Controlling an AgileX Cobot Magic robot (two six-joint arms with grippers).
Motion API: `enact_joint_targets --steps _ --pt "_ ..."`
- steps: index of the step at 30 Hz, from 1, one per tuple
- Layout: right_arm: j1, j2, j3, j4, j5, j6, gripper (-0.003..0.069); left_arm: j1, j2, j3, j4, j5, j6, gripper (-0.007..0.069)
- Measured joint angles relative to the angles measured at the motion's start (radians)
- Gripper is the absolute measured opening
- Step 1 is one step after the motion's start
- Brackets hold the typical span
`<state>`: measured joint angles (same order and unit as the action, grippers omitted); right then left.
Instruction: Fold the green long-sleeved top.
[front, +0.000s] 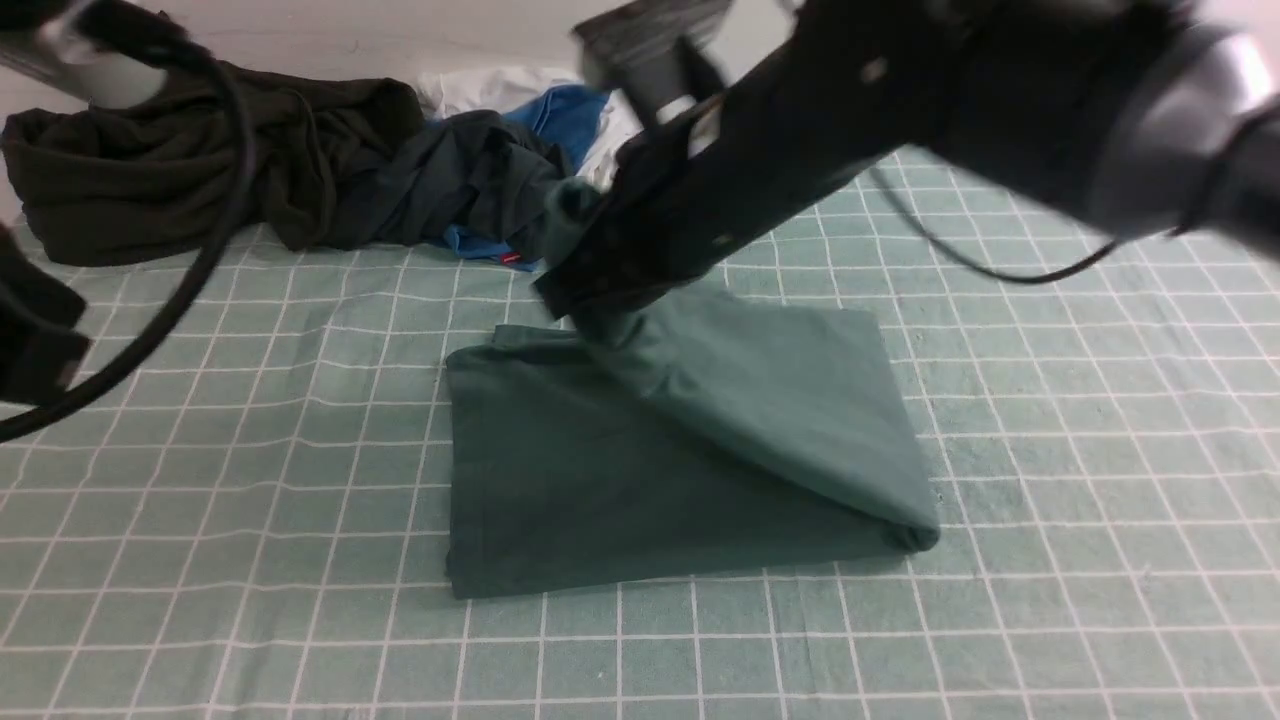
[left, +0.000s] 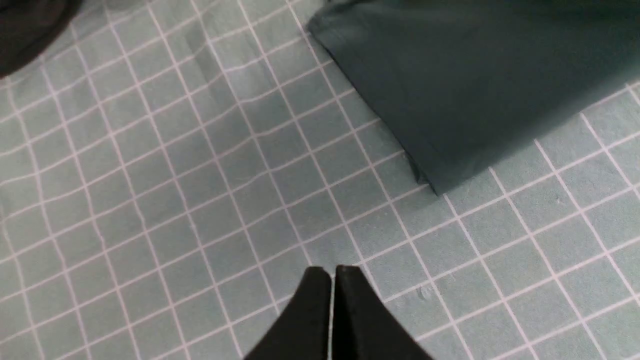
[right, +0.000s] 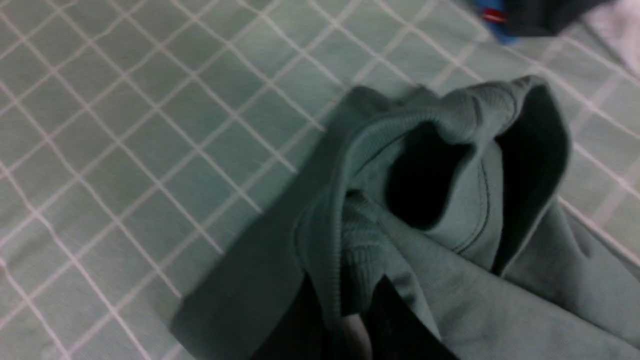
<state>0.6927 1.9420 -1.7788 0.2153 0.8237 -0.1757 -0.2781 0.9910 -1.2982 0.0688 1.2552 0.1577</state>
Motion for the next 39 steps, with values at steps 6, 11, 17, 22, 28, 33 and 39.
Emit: enact_joint_targets --steps 6,11,17,22,28,33,39 --pt "0.091 0.179 -0.084 0.018 -0.095 -0.003 0.0095 0.0 -0.12 0.061 0.014 0.003 -0.024 -0.0003" --pt "0.094 0.223 -0.181 0.005 -0.004 -0.003 0.0363 0.0 -0.238 0.228 0.037 0.004 -0.067 -0.0003" --pt "0.07 0.219 -0.212 -0.099 0.134 0.056 0.0512 0.0 -0.411 0.434 0.079 -0.037 -0.174 -0.0003" --pt "0.059 0.281 -0.21 -0.142 0.199 0.098 0.0494 0.0 -0.582 0.596 0.081 -0.127 -0.246 -0.0003" --pt "0.061 0.19 -0.203 -0.132 0.291 0.055 0.04 0.0 -0.744 0.696 0.098 -0.163 -0.25 -0.0003" --pt "0.045 -0.018 -0.192 -0.139 0.371 0.022 0.0266 0.0 -0.809 0.71 0.103 -0.161 -0.249 -0.0003" --pt "-0.029 -0.356 0.102 -0.096 0.28 0.006 0.0084 0.0 -0.828 0.71 0.103 -0.16 -0.249 -0.0003"
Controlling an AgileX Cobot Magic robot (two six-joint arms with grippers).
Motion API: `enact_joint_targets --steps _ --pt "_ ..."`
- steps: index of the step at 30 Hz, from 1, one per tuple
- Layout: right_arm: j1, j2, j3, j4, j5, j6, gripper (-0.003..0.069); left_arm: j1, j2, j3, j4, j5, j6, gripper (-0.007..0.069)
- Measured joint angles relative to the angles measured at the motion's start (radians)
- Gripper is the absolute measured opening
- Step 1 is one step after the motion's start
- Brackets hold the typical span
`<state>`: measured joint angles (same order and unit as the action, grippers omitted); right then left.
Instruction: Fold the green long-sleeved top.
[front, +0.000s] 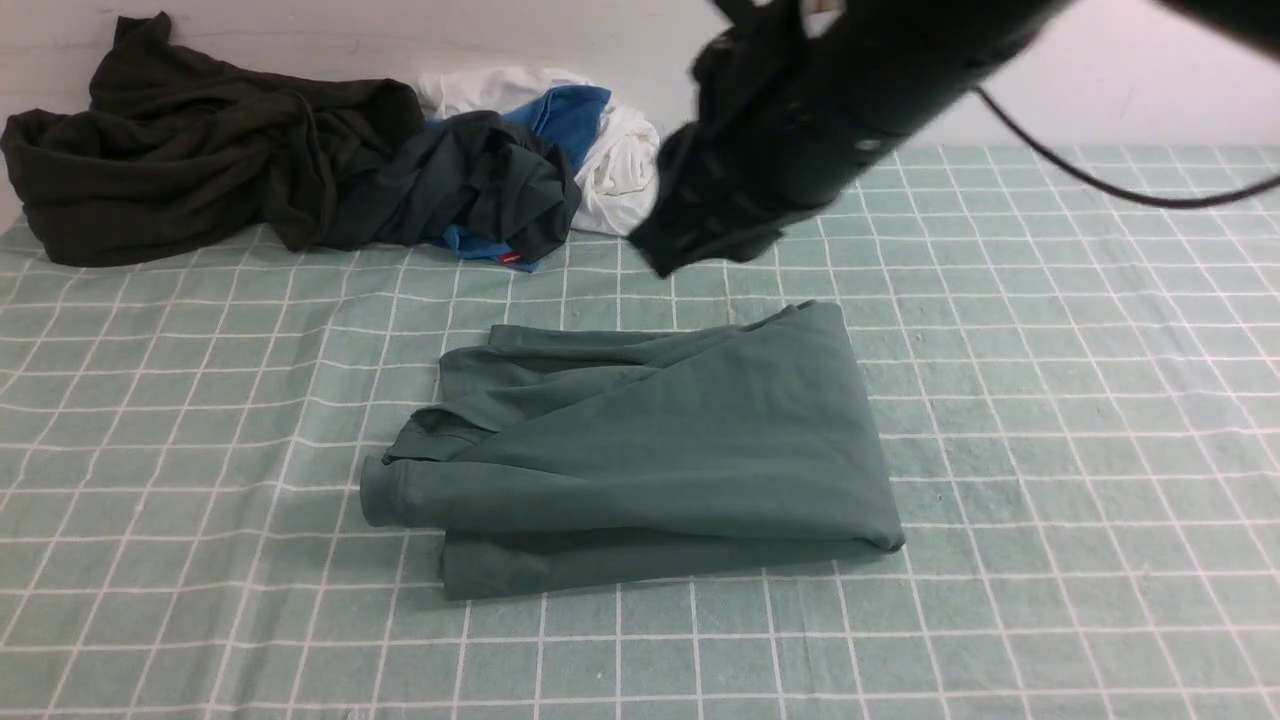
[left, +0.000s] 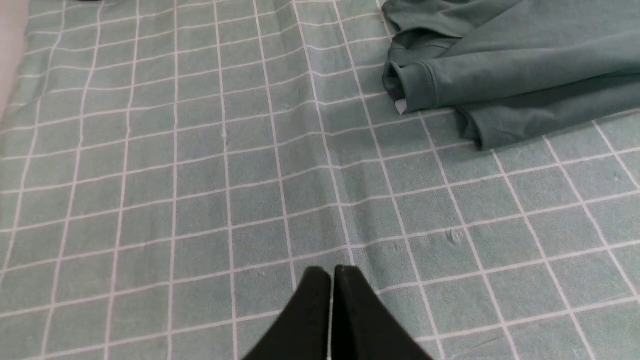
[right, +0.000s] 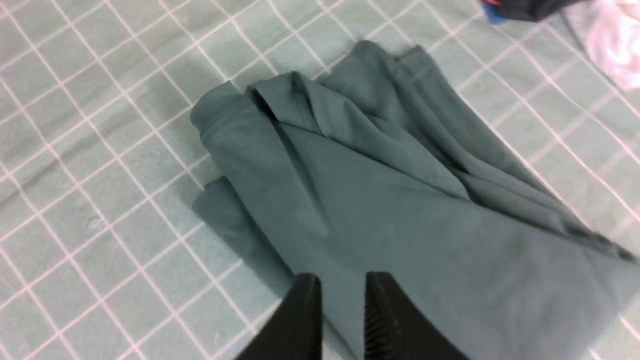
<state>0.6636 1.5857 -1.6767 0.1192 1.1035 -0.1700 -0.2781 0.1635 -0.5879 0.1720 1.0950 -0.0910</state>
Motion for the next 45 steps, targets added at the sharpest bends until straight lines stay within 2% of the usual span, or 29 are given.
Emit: enact_joint_targets --steps 3,6,14,18,23,33,37,39,43,45 --pt "-0.019 -0.131 0.164 0.015 -0.087 -0.005 0.0041 0.0 0.0 0.0 0.0 0.0 0.0 -0.0003" --pt "-0.028 -0.377 0.406 0.031 -0.226 -0.006 -0.0001 0.0 0.0 0.0 0.0 0.0 0.0 -0.0003" --pt "-0.028 -0.761 0.704 0.051 -0.395 -0.006 -0.0013 0.0 0.0 0.0 0.0 0.0 0.0 -0.0003" --pt "-0.028 -0.861 0.781 0.055 -0.419 -0.006 -0.0013 0.0 0.0 0.0 0.0 0.0 0.0 -0.0003" --pt "-0.028 -0.939 0.821 0.044 -0.369 -0.003 -0.0013 0.0 0.0 0.0 0.001 0.0 0.0 -0.0003" --pt "-0.028 -0.962 0.826 0.065 -0.373 0.01 -0.0013 0.0 0.0 0.0 0.001 0.0 0.0 -0.0003" --pt "-0.034 -0.983 0.921 0.069 -0.505 0.01 -0.0013 0.0 0.0 0.0 0.001 0.0 0.0 -0.0003" --pt "-0.054 -1.013 1.004 0.067 -0.603 0.01 -0.0013 0.0 0.0 0.0 0.001 0.0 0.0 -0.0003" --pt "-0.161 -1.117 1.205 0.066 -0.78 0.04 -0.0013 0.0 0.0 0.0 0.001 0.0 0.0 -0.0003" --pt "-0.266 -1.202 1.339 0.061 -0.848 0.085 -0.0013 0.0 0.0 0.0 0.001 0.0 0.0 -0.0003"
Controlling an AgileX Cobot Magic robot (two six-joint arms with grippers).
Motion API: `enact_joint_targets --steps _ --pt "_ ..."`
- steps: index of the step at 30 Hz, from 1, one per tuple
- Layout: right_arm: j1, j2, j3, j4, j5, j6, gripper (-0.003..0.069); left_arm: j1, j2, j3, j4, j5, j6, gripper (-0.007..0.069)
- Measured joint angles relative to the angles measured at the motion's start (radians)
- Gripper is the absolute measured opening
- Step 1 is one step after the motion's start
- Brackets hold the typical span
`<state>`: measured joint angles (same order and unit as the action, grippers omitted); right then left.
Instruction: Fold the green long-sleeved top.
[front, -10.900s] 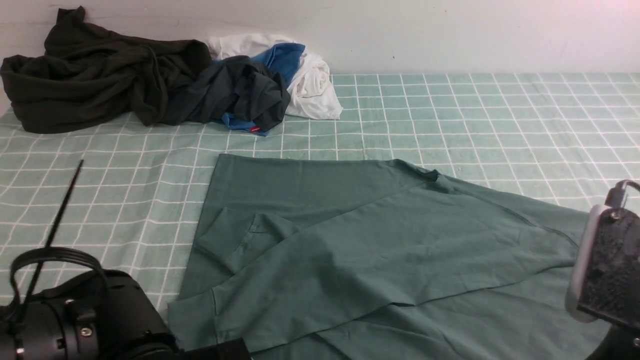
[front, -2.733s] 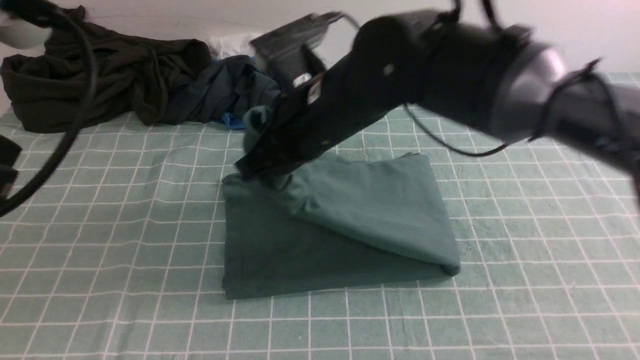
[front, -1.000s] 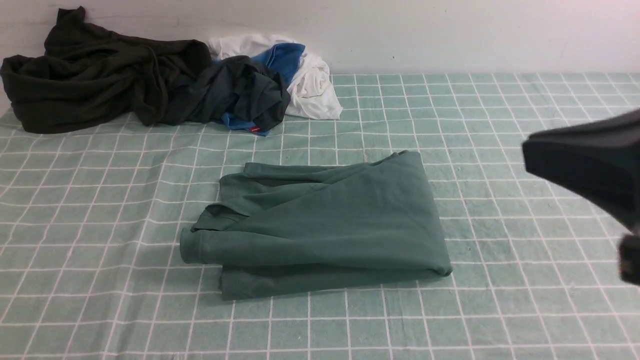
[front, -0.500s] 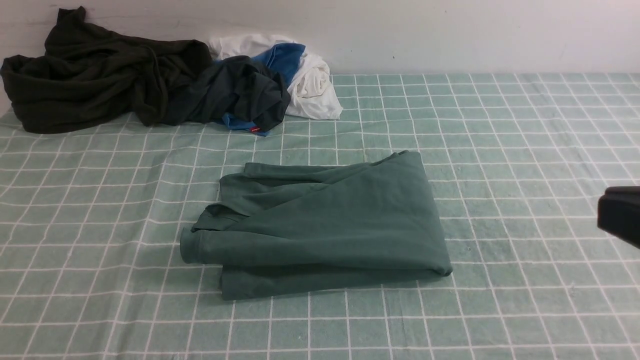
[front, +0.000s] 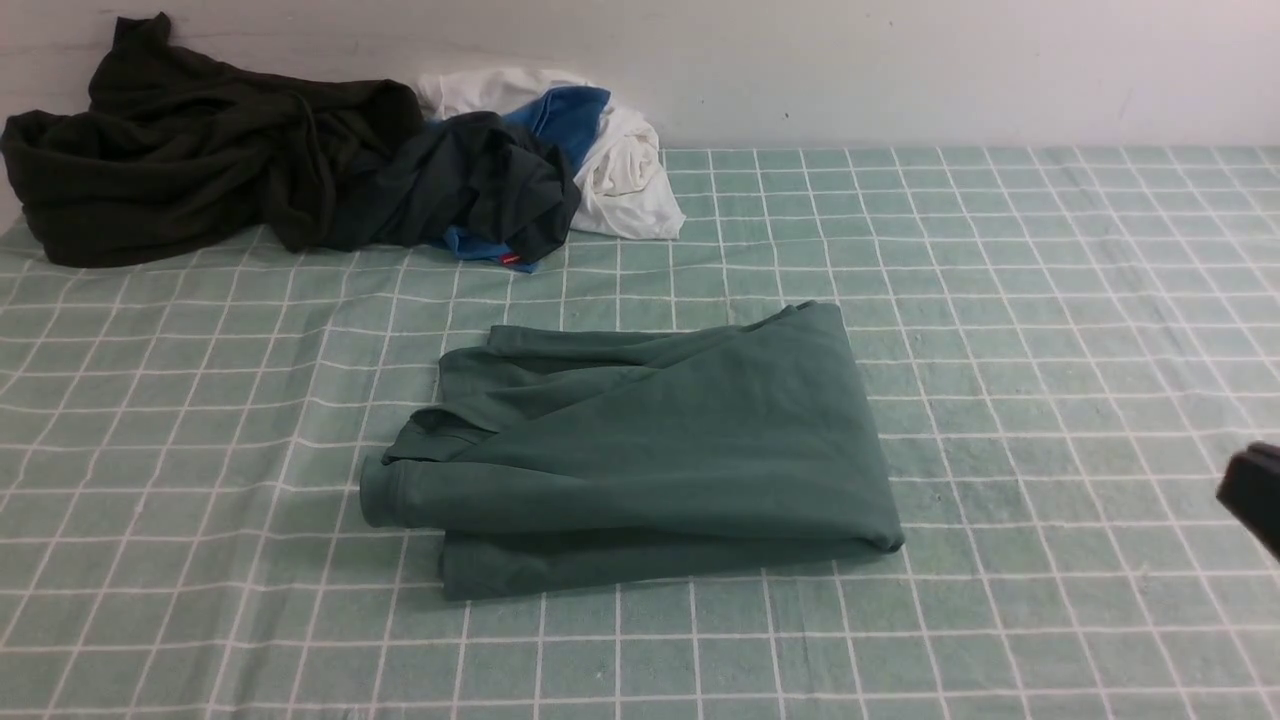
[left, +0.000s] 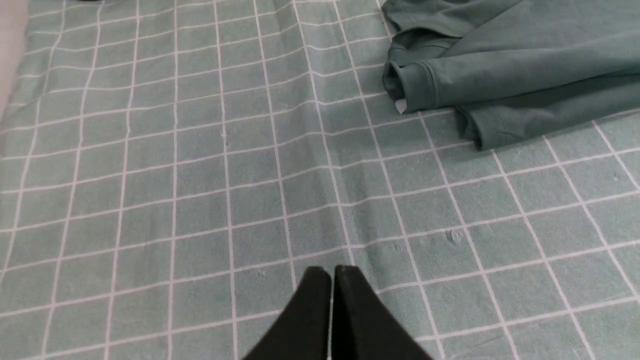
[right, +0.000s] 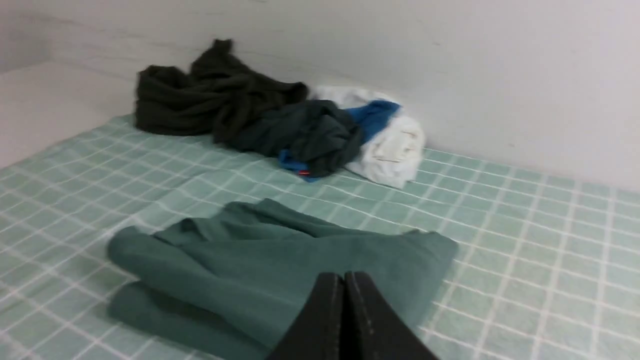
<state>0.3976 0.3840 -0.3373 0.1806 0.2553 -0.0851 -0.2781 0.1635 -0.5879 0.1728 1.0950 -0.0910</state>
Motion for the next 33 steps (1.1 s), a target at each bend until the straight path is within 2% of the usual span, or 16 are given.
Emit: enact_joint_targets --steps 2,3,4,7,14,33 --pt "-0.104 -0.085 0.106 -0.017 -0.021 0.045 -0.0013 0.0 0.0 0.0 0.0 0.0 0.0 -0.0003" --pt "-0.114 -0.093 0.106 -0.02 -0.023 0.05 -0.0013 0.0 0.0 0.0 0.0 0.0 0.0 -0.0003" --pt "-0.195 -0.165 0.186 -0.052 -0.024 0.099 -0.0013 0.0 0.0 0.0 0.0 0.0 0.0 -0.0003" --pt "-0.309 -0.271 0.27 -0.12 -0.023 0.159 -0.0013 0.0 0.0 0.0 0.0 0.0 0.0 -0.0003" --pt "-0.476 -0.392 0.364 -0.181 0.052 0.224 -0.0013 0.0 0.0 0.0 0.0 0.0 0.0 -0.0003" --pt "-0.499 -0.394 0.362 -0.19 0.096 0.216 -0.0013 0.0 0.0 0.0 0.0 0.0 0.0 -0.0003"
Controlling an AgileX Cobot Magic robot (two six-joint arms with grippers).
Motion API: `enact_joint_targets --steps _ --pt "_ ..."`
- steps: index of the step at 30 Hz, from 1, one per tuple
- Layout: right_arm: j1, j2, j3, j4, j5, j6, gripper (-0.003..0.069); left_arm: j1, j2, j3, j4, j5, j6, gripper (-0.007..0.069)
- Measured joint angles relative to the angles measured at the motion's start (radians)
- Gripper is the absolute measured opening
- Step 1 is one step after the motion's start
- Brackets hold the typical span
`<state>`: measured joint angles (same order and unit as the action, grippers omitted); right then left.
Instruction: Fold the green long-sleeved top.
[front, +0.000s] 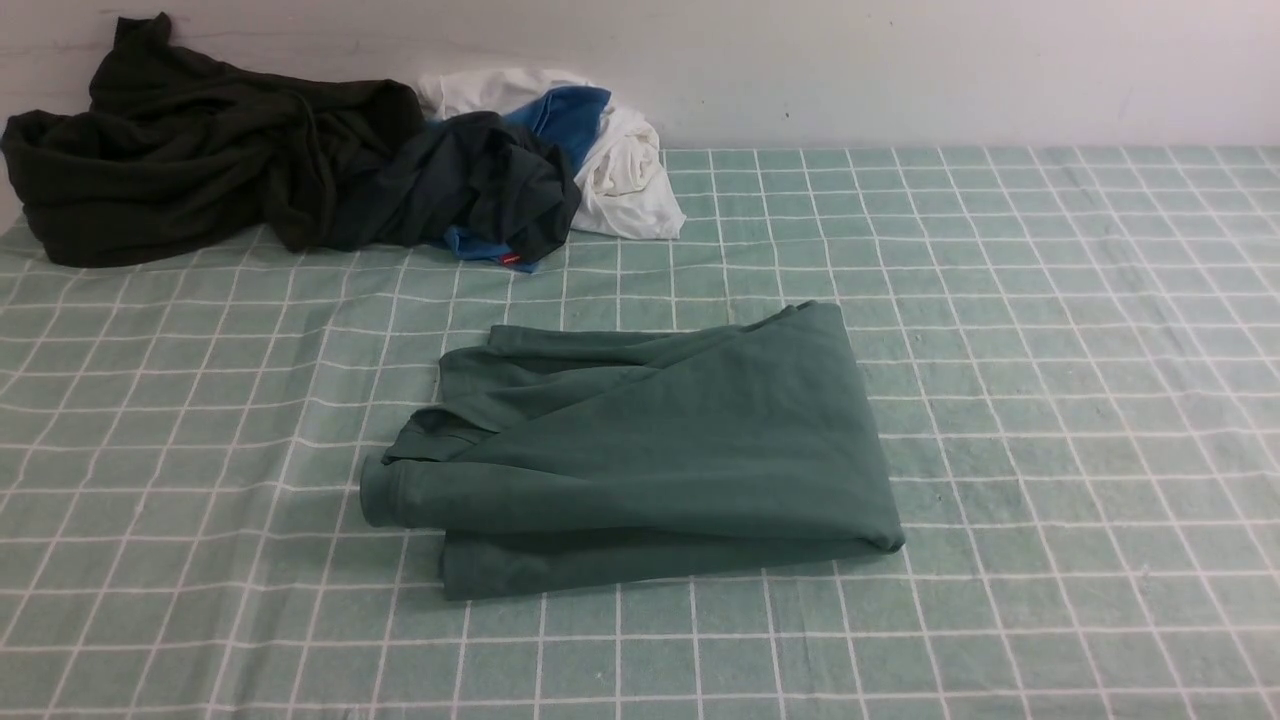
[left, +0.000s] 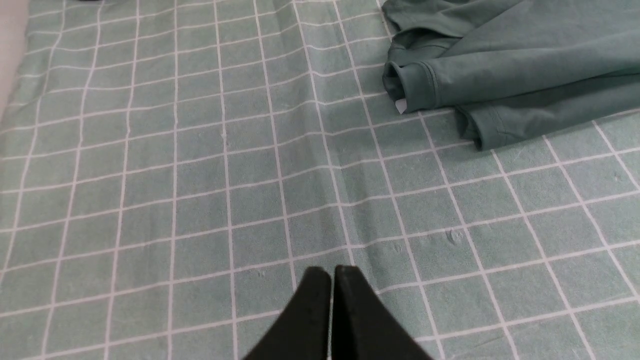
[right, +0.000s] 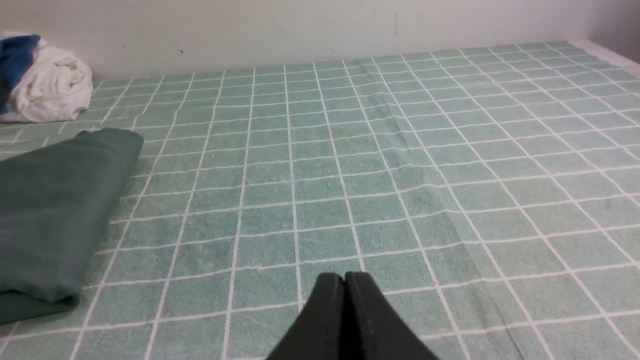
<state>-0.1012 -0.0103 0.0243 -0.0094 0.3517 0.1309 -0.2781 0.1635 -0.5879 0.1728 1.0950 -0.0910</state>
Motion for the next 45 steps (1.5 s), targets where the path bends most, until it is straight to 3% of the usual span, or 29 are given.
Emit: enact_joint_targets --steps 39,45 --pt "-0.001 0.0 0.0 0.0 0.001 0.011 -0.0013 0.004 0.0 0.0 -0.001 -0.001 -0.003 -0.0003" --pt "-0.001 0.0 0.0 0.0 0.001 0.012 -0.0013 0.075 -0.002 0.034 -0.019 -0.083 -0.091 -0.0003"
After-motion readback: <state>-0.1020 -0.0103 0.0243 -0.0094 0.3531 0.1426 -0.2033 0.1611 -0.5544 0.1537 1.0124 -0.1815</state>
